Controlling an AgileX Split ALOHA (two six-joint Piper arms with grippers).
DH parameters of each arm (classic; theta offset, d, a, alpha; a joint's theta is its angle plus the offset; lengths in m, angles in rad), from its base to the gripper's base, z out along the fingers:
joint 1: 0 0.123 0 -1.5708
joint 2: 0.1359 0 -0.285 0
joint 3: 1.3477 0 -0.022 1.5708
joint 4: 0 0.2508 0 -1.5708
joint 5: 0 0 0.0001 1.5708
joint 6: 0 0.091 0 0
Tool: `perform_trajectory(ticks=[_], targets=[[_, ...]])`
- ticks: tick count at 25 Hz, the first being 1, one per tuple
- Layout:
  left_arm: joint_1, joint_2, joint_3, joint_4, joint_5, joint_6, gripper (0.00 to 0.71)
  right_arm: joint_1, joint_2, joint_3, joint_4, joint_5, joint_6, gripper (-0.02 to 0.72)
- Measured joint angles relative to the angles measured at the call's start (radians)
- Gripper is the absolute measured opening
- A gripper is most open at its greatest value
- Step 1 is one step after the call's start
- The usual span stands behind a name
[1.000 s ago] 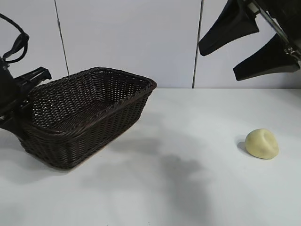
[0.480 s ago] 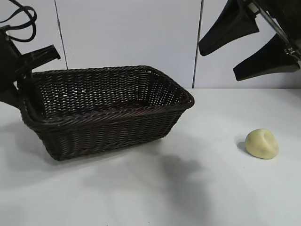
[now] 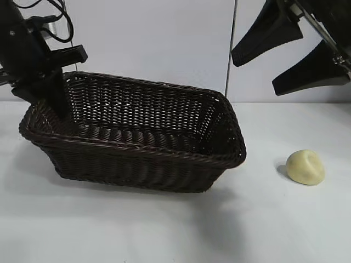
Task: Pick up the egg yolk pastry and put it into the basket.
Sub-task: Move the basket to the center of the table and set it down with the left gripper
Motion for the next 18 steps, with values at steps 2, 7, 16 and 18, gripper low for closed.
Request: perform_trajectory(ticks=[2,7,16,18], targets=[[0.0,0.02,-0.006,-0.027,-0.003,0.017,0.098,0.0,0.0,0.0,0.0,0.001,0.0,0.567],[0.0,0.066,-0.008,-0.038,-0.008,0.024,0.098,0.0,0.0,0.0,-0.004,0.002,0.0,0.567],[0.001,0.123,-0.008,-0.066,-0.022,0.026,0.098,0.0,0.0,0.0,-0.004,0.002,0.001,0.567],[0.001,0.127,-0.008,-0.081,-0.027,0.027,0.098,0.0,0.0,0.0,-0.004,0.001,0.001,0.567]])
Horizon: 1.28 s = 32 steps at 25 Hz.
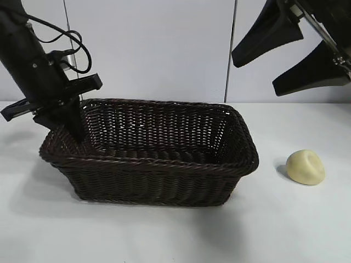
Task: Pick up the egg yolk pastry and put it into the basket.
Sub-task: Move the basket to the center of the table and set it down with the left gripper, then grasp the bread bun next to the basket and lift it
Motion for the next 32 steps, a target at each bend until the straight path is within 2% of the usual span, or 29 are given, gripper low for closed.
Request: perform_trajectory(ticks=[4,6,10,11,13,23,29,32], targets=[[0.0,0.0,0.0,-0.012,-0.001,0.001,0.125,0.0,0.0,0.0,-0.006,0.001,0.0,0.567],[0.0,0.0,0.0,-0.019,-0.001,0.001,0.205,0.0,0.0,0.0,-0.008,0.001,0.0,0.567],[0.0,-0.001,0.0,-0.026,0.001,0.001,0.433,0.0,0.0,0.0,-0.014,0.001,0.0,0.567],[0.0,-0.003,0.0,-0.017,0.001,0.001,0.475,0.0,0.0,0.0,-0.014,0.001,0.0,0.567],[0.0,-0.023,0.0,0.013,0.006,0.001,0.512,0.0,0.0,0.0,-0.014,0.001,0.0,0.567],[0.0,-0.237,0.0,0.146,0.056,0.001,0.54,0.0,0.0,0.0,-0.015,0.001,0.0,0.567],[0.001,-0.254,0.0,0.303,0.1,-0.034,0.54,0.0,0.0,0.0,-0.015,0.002,0.004,0.567],[0.016,-0.254,0.0,0.398,0.1,-0.082,0.54,0.0,0.0,0.0,-0.015,0.002,0.008,0.567]])
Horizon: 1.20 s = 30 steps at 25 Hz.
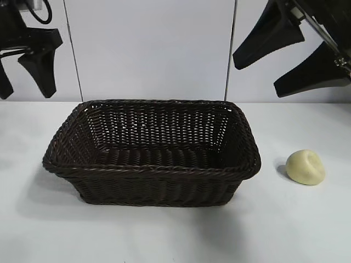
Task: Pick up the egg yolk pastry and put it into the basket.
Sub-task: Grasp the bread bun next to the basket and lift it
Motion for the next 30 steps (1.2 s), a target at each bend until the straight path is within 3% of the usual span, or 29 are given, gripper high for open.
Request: perform_trajectory(ticks=[8,17,23,30], targets=[[0.101,0.0,0.0,0.075,0.032,-0.027,0.54,0.0,0.0,0.0,0.0,0.0,0.0,0.567],[0.11,-0.047,0.003,0.075,0.115,-0.03,0.54,0.0,0.0,0.0,0.0,0.0,0.0,0.567],[0.11,-0.218,0.032,0.075,0.125,-0.026,0.54,0.0,0.0,0.0,0.0,0.0,0.0,0.567],[0.11,-0.547,0.245,0.075,0.134,-0.025,0.54,0.0,0.0,0.0,0.0,0.0,0.0,0.567]])
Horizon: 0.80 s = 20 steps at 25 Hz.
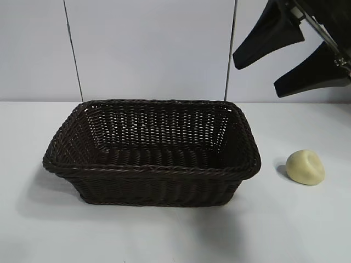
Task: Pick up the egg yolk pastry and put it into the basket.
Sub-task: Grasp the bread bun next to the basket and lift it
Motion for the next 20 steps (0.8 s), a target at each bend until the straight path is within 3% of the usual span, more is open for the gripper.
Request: perform_trajectory(ticks=[13,20], targets=[[0.0,-0.562,0.447,0.0,0.013,-0.016,0.54,0.0,0.0,0.0,0.0,0.0,0.0,0.567],[0.0,-0.797,0.693,0.0,-0.065,-0.019,0.54,0.0,0.0,0.0,0.0,0.0,0.003,0.567]])
